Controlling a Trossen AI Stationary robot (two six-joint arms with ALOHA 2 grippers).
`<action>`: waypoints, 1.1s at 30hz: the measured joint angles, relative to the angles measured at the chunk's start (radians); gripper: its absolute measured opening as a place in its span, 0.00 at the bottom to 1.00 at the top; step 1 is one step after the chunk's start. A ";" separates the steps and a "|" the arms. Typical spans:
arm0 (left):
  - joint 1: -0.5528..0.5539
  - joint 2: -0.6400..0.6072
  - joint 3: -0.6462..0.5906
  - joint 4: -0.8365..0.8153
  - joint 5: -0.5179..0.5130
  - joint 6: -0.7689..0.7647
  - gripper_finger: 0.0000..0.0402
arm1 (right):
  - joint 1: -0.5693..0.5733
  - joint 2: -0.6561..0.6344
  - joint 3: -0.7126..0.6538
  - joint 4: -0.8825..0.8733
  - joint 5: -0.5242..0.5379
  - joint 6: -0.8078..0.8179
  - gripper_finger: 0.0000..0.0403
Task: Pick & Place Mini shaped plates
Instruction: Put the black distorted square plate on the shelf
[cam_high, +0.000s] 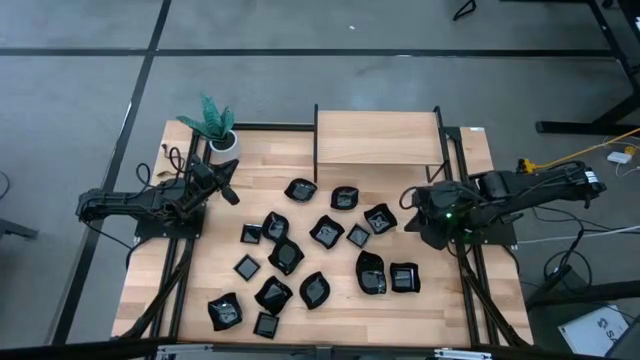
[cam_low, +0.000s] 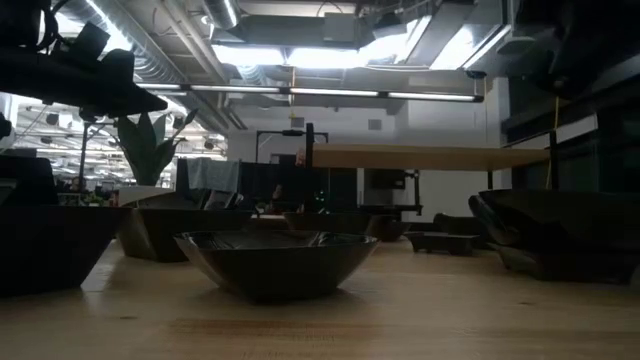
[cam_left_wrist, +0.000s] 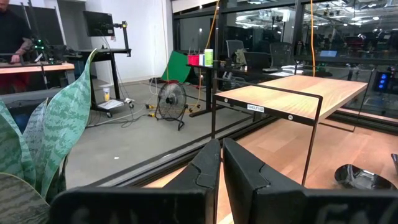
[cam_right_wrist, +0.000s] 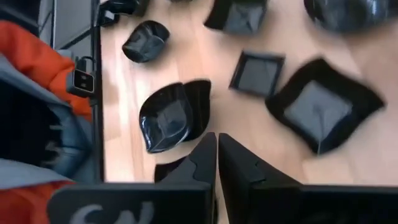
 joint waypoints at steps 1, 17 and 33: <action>0.000 0.000 0.000 0.000 0.000 0.000 0.04 | 0.000 0.000 0.000 -0.025 -0.010 0.034 0.07; 0.000 0.000 0.000 0.000 0.000 0.000 0.04 | 0.007 0.067 0.000 -0.295 -0.046 0.228 0.31; 0.000 0.000 0.000 0.000 0.000 0.000 0.04 | 0.113 0.281 -0.001 -0.340 -0.019 0.276 0.26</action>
